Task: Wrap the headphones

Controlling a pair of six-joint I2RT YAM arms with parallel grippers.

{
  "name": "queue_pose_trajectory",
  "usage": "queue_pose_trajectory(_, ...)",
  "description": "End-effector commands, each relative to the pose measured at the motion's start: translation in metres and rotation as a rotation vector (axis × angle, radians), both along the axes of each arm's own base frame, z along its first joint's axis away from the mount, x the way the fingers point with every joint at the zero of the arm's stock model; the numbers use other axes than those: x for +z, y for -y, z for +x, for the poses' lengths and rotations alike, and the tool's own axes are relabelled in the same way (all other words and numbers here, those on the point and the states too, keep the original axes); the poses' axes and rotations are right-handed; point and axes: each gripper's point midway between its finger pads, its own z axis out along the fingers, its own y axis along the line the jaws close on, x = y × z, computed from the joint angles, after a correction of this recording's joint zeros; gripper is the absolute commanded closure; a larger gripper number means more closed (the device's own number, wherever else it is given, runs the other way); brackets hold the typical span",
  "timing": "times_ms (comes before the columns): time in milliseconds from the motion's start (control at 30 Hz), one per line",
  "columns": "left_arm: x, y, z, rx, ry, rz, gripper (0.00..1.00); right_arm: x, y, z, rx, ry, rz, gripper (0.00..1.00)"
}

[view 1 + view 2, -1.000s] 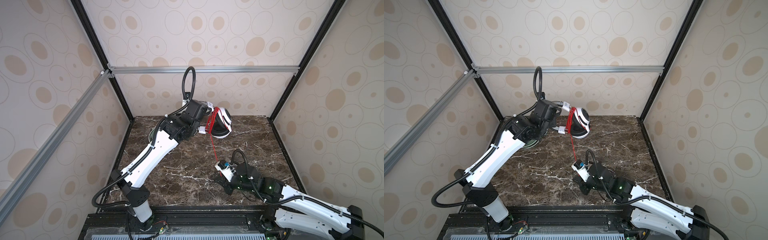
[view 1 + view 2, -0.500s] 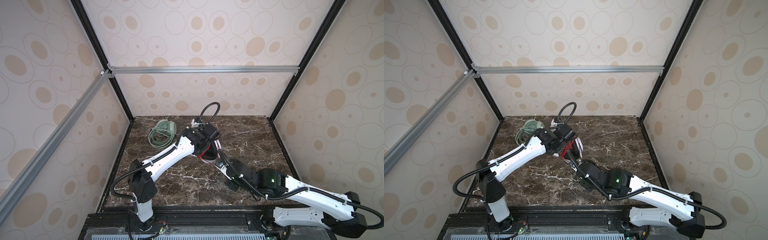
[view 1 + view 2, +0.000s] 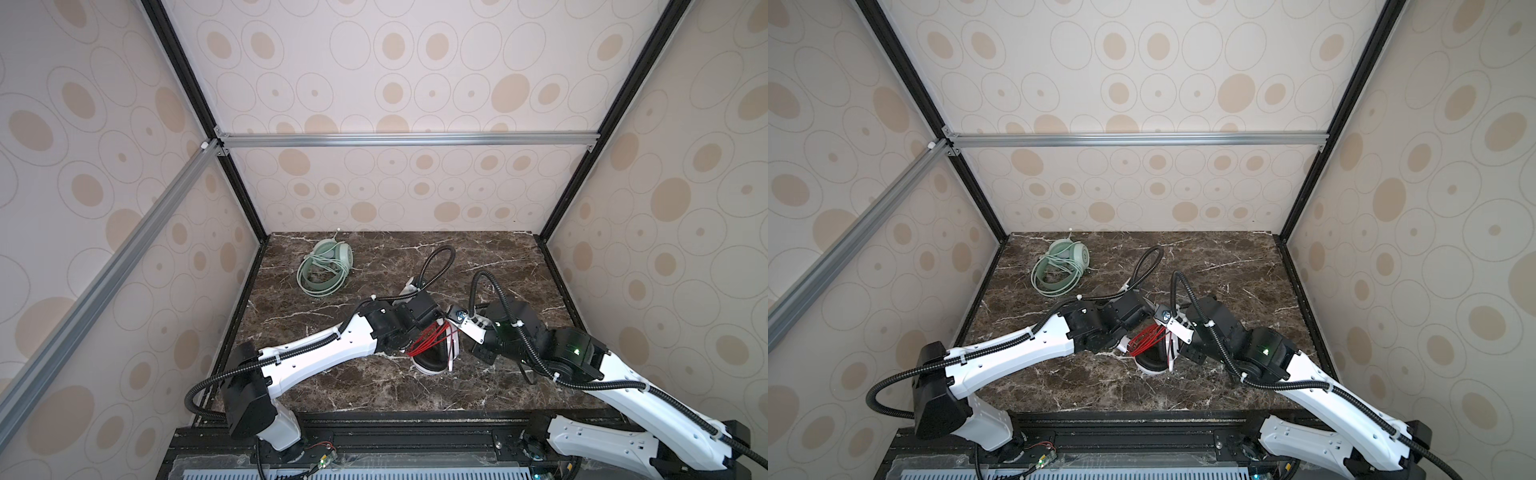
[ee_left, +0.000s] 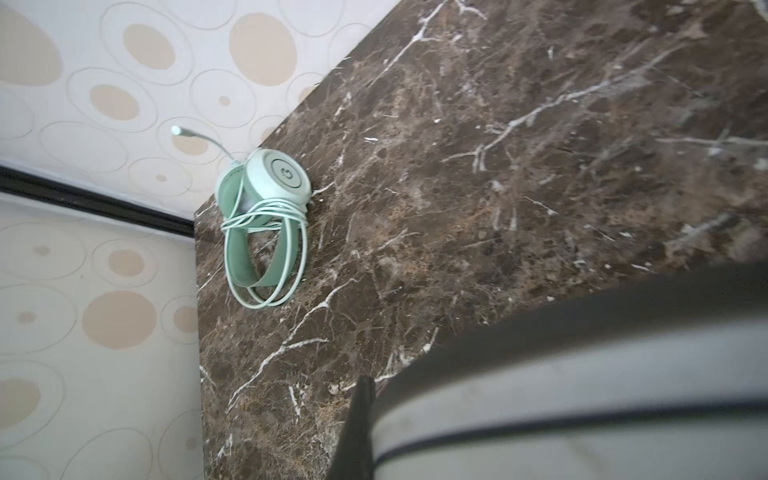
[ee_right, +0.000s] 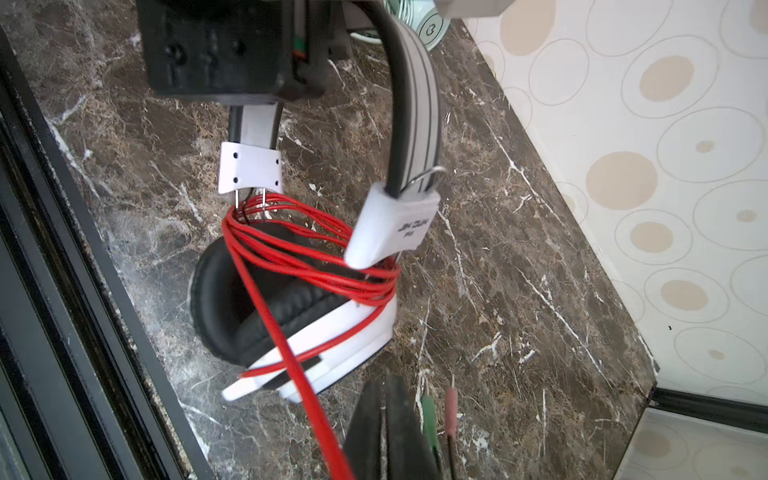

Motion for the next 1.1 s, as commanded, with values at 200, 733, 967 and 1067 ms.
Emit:
queue_pose_trajectory(200,0.034,0.017,-0.021,-0.130,-0.009,-0.149,1.00,-0.002,-0.008,0.037,0.040,0.069,0.069,0.85)
queue_pose_trajectory(733,0.084,0.032,-0.025,-0.209,-0.109,-0.389,1.00,-0.050,0.021,0.067,-0.238,-0.149,0.336,0.30)
queue_pose_trajectory(967,0.118,0.043,-0.018,-0.258,-0.128,-0.512,1.00,-0.047,-0.005,0.062,-0.117,-0.124,0.558,0.29)
queue_pose_trajectory(1067,0.126,0.048,-0.016,-0.272,-0.138,-0.550,1.00,-0.039,-0.014,0.062,-0.074,-0.119,0.614,0.32)
